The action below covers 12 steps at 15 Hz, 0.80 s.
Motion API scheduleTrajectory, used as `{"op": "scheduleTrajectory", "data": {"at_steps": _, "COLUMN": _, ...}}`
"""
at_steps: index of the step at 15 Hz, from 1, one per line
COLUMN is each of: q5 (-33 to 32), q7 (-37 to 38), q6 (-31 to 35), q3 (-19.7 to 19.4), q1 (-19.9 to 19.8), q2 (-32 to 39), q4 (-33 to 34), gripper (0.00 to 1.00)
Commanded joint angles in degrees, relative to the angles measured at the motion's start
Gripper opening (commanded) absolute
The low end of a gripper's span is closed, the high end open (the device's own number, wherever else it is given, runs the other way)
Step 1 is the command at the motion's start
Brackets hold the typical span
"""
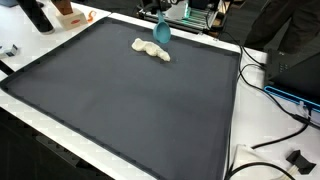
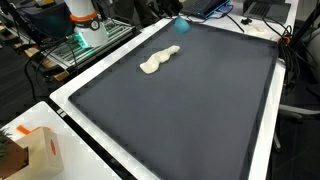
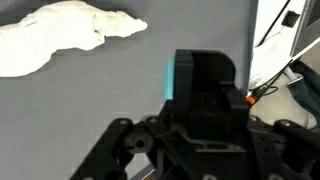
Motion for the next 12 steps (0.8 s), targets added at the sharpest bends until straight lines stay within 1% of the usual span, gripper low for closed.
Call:
{"op": "scheduleTrajectory", "data": {"at_steps": 1, "q5": 4.37, "q7": -6.07, "q6": -4.28, "q3": -9.04, "q1": 5.27, "q2": -2.98, "q4": 0.53, "gripper": 0.25}}
{"op": "scheduleTrajectory", "data": {"at_steps": 5, "q5": 7.98, "q7": -12.06, "q6": -7.96, "q3": -18.74, "q1": 11.65, "q2": -3.88, "q4": 2.18, "gripper": 0.25}}
{"op": "scheduleTrajectory", "data": {"at_steps": 9, "q5": 10.2, "q7": -15.92, "q6": -9.56, "q3": -26.44, "q1": 18.05, "q2": -4.56, "q4": 3.81, "gripper": 0.25}}
{"op": "scheduleTrajectory", "data": {"at_steps": 12, "q5": 10.98, "q7": -18.28, "q6": -9.64, "q3": -31.37, "q1": 23.06, "q2": -5.65, "q4": 4.96, "gripper": 0.25}}
